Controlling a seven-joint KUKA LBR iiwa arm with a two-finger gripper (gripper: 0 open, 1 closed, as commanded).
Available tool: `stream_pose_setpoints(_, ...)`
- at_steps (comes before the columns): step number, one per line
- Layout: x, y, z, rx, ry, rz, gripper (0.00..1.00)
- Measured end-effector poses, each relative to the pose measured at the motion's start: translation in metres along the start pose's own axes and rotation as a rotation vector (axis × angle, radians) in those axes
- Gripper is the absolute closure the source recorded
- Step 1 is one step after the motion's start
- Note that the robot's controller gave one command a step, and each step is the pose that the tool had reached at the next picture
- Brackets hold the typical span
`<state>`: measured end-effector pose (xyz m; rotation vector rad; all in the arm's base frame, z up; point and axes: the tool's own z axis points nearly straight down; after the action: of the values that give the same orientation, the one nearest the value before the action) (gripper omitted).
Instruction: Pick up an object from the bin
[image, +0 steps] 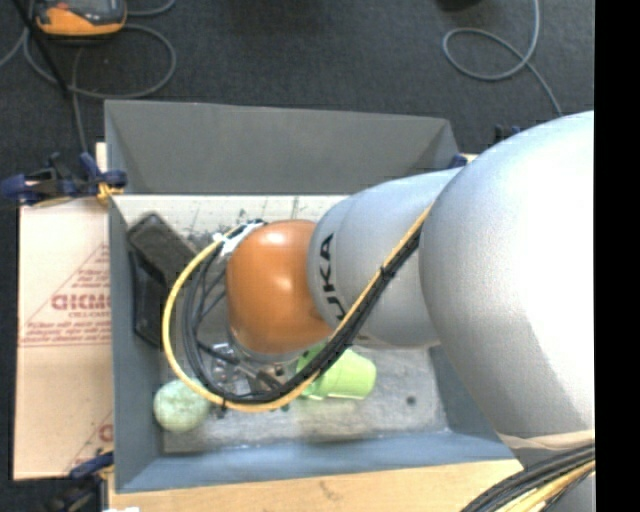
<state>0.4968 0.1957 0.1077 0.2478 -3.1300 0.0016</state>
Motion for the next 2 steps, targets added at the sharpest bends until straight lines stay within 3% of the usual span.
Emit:
stream_pose_setpoints(1, -0.015, -0.001, -0.025, -0.001, -0.008, -0.002, 1.00)
stream_pose_setpoints(2, -0.011, -0.005, -0.055, 0.000, -0.001, -0.172, 1.00)
